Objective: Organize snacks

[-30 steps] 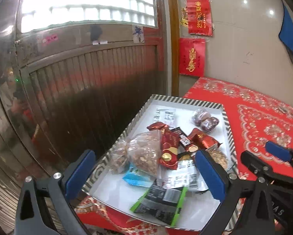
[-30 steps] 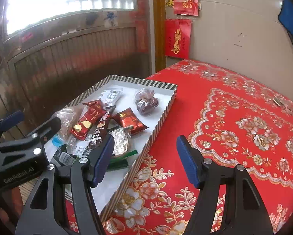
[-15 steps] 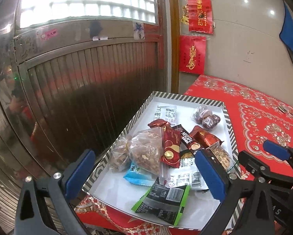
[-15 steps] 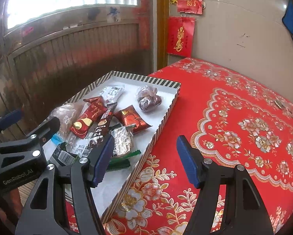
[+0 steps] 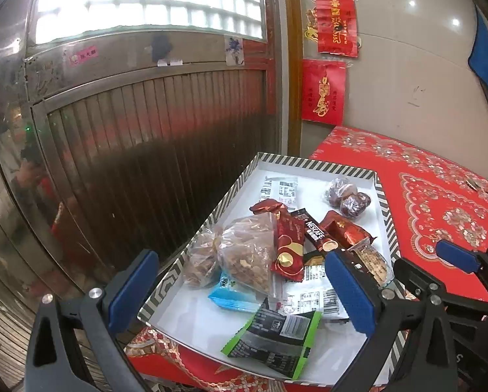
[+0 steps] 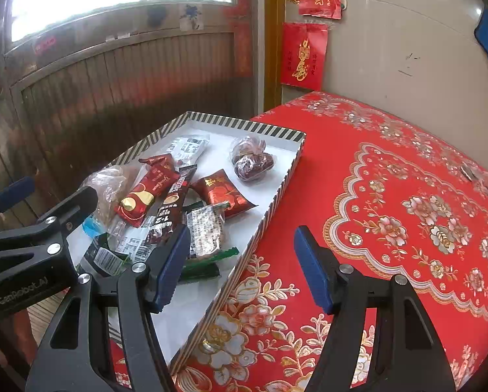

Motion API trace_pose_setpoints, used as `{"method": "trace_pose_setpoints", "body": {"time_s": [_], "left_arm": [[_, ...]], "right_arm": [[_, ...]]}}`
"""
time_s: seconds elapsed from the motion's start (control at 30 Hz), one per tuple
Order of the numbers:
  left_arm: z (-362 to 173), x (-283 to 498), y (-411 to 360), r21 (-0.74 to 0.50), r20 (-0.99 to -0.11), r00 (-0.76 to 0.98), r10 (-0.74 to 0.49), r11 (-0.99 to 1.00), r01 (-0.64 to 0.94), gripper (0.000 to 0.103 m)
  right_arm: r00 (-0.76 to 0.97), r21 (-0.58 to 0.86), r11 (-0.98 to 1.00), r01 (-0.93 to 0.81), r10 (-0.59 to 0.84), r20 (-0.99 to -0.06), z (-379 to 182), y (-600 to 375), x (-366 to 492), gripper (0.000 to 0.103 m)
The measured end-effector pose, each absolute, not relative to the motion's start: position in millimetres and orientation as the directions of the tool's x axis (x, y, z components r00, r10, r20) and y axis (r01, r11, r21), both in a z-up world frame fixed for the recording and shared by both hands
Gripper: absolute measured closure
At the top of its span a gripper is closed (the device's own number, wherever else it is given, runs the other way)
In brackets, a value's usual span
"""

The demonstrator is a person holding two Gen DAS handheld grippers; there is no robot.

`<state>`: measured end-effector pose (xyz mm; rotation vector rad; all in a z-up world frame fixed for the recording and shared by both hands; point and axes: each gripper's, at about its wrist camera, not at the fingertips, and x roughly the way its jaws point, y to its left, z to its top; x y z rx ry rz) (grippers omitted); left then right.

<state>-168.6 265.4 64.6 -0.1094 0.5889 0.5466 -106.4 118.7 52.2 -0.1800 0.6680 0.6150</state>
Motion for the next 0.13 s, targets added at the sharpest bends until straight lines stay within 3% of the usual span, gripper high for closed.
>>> {"method": "trace_pose_setpoints", "body": {"time_s": [0.13], "left_arm": [[64.6, -166.9, 262.8, 0.063, -0.553, 0.695, 0.459, 0.855, -0.515, 0.0]], "right_arm": [[0.603, 0.059, 0.807, -0.587, 0.485, -0.633, 50.2, 115.6, -104.3, 0.037]]}}
